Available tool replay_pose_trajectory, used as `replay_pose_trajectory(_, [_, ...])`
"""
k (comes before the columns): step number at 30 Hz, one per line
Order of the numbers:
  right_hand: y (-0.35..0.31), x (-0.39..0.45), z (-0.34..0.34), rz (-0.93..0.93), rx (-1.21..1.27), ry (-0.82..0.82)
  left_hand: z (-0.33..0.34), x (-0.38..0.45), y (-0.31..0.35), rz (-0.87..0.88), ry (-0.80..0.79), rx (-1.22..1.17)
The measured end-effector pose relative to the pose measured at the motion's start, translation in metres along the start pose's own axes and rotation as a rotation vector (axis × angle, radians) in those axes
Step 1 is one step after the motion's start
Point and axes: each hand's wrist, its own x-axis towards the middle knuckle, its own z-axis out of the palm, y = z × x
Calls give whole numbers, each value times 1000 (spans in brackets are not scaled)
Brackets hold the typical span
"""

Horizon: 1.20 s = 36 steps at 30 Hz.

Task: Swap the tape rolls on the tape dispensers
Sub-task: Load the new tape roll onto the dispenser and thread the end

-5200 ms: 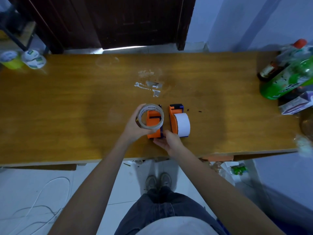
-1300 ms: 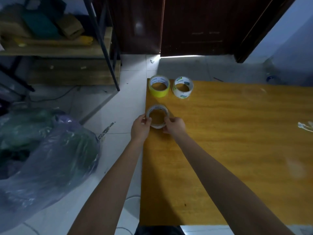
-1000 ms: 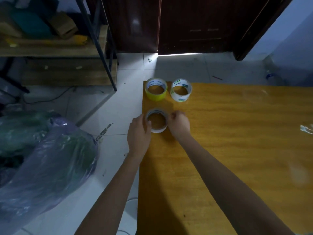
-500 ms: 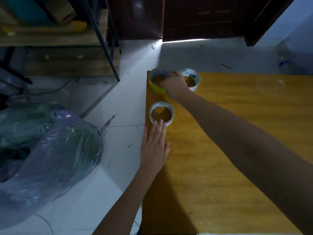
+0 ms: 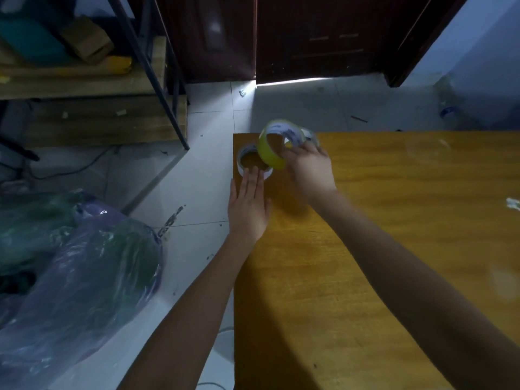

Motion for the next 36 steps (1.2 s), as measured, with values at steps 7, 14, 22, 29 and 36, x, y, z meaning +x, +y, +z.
replay_pose_trajectory(7, [11,-40,-1,8,-45,-80,-13,24,0,-5,42,-64])
replay_pose_trajectory(14, [10,-90,-13,-63,-86,9,-47,-18,24,-312,-57,-1332])
replay_pose_trajectory(22, [14,-183,-43,492,428,69,-52,-58,71,-359,-216,-1595])
replay_pose_trajectory(29, [33,-255,-88,1356,1433,74,-49,-100,136,-171,-436,-1538])
replay_pose_trajectory(36, [65,-324,-108,1441,1455,266,-46,-131,197,-70,-568,-1465])
